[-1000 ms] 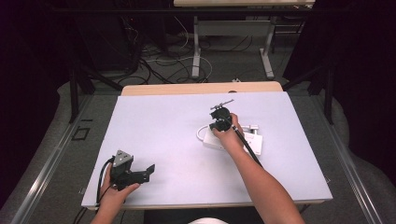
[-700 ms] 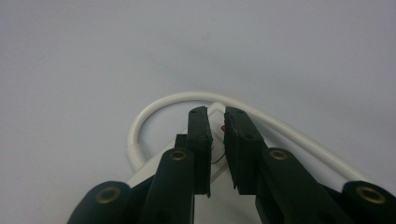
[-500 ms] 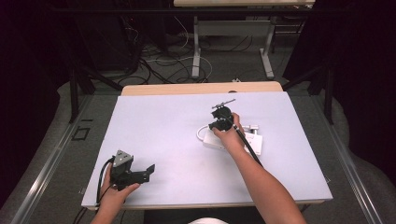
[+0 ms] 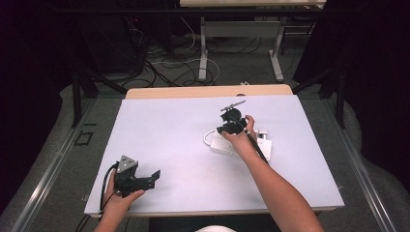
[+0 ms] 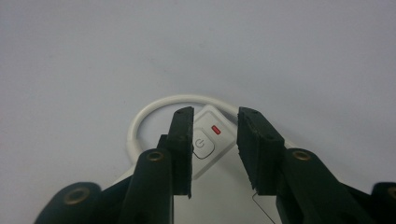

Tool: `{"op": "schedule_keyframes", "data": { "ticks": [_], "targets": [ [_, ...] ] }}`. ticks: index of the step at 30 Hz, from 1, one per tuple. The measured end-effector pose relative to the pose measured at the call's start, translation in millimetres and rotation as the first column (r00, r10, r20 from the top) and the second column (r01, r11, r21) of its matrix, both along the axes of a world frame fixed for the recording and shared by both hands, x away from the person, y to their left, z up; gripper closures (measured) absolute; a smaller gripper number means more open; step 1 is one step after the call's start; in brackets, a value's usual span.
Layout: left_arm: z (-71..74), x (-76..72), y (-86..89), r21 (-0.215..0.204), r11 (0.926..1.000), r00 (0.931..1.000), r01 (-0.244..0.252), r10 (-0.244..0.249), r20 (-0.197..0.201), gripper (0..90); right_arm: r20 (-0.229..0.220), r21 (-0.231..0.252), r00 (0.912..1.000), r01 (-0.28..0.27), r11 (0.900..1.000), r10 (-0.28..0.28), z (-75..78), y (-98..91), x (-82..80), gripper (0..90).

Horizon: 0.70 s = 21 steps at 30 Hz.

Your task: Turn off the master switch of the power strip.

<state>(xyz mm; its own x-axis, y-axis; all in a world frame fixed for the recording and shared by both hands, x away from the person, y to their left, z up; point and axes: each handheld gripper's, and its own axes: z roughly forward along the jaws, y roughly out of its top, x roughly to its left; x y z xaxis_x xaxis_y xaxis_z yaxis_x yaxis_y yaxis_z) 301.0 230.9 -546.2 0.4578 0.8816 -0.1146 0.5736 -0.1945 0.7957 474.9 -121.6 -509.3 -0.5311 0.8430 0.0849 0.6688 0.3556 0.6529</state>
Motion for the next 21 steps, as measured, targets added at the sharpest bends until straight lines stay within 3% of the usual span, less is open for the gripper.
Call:
{"op": "schedule_keyframes", "data": {
  "ticks": [4, 11, 21],
  "targets": [
    [-0.6, 0.3, -0.7, -0.001, 1.0, 0.9999, -0.004, 0.004, 0.01, 4.5, -0.009, -0.026, 0.9998, -0.019, 0.9995, 0.019, 1.3, 0.7, -0.9, 63.4],
    [-0.2, 0.0, -0.4, 0.0, 1.0, 1.0, -0.001, 0.001, 0.0, 4.5, 0.021, -0.037, 0.9989, -0.041, 0.9985, 0.042, 3.4, 0.9, -2.4, 57.6],
    [-0.7, 0.5, -1.0, 0.004, 1.0, 0.9999, -0.001, 0.001, 0.01, 4.6, 0.066, -0.017, 0.9968, -0.044, 0.9989, 0.045, 5.7, 0.9, -4.7, 46.1]
  ]
}}
